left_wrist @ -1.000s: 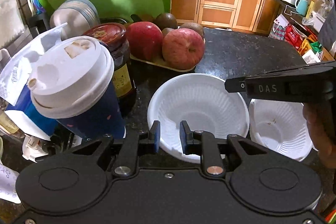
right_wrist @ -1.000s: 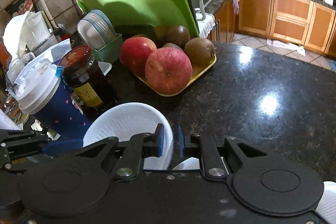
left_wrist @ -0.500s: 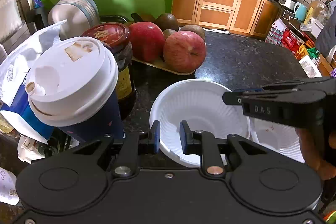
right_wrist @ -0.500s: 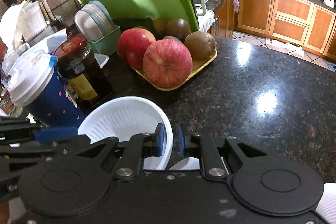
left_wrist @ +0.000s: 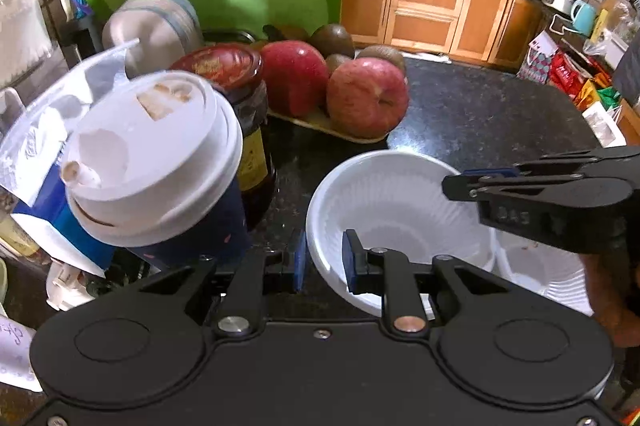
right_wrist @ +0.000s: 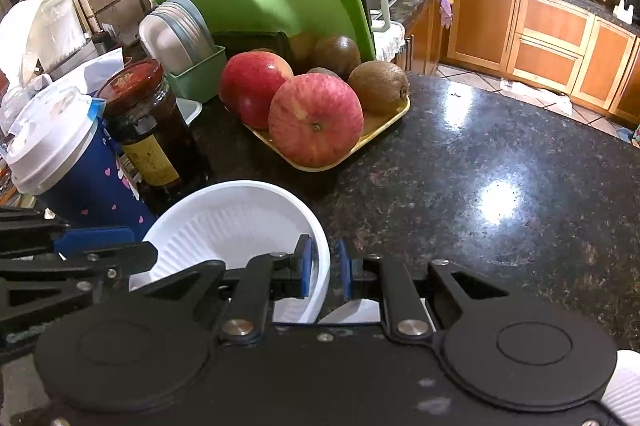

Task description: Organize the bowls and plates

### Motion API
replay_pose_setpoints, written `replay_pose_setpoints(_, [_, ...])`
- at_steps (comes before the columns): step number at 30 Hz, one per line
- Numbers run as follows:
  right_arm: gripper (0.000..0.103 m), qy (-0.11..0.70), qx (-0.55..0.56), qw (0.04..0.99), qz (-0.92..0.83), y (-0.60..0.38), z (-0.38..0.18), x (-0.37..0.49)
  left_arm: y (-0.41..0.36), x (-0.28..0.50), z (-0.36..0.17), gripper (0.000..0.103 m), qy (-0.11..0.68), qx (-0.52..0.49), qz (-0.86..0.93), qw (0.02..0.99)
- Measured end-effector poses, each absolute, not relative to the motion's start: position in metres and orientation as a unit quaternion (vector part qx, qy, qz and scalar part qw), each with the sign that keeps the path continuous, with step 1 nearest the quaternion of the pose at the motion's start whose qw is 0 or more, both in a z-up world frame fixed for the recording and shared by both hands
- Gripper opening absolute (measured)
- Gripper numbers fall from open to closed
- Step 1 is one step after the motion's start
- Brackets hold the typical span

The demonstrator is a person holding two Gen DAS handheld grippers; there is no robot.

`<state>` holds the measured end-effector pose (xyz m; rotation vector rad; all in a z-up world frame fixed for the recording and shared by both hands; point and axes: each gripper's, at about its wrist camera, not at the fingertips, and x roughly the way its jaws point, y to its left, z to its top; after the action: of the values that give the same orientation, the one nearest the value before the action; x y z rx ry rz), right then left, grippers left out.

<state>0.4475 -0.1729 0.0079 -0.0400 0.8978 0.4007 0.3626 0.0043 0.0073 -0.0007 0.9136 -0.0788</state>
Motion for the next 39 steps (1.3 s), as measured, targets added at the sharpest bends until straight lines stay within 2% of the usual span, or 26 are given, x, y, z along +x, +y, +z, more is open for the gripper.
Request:
replay_pose_setpoints(6, [0.014, 0.428, -0.031, 0.883, 0.19, -0.168, 0.006, 0.446, -0.002, 0.37, -0.004, 0.03, 0.449, 0.009, -0.035, 0.893])
replay_pose_setpoints(7, [0.014, 0.427, -0.032, 0.884, 0.188, -0.168, 0.005, 0.446, -0.004, 0.369, -0.005, 0.024, 0.446, 0.014, -0.032, 0.894])
replay_pose_setpoints(9, [0.014, 0.424, -0.039, 0.886, 0.187, -0.165, 0.005, 0.444, -0.004, 0.367, -0.005, 0.022, 0.442, 0.022, -0.03, 0.896])
replay_pose_setpoints(20, [0.013, 0.423, -0.05, 0.884, 0.194, -0.153, 0.01, 0.414, 0.016, 0.333, 0.0, 0.021, 0.449, 0.02, -0.043, 0.892])
replay_pose_setpoints(39, [0.013, 0.446, -0.017, 0.879, 0.165, -0.157, 0.027, 0.254, 0.033, 0.228, 0.014, 0.021, 0.458, 0.041, -0.131, 0.878])
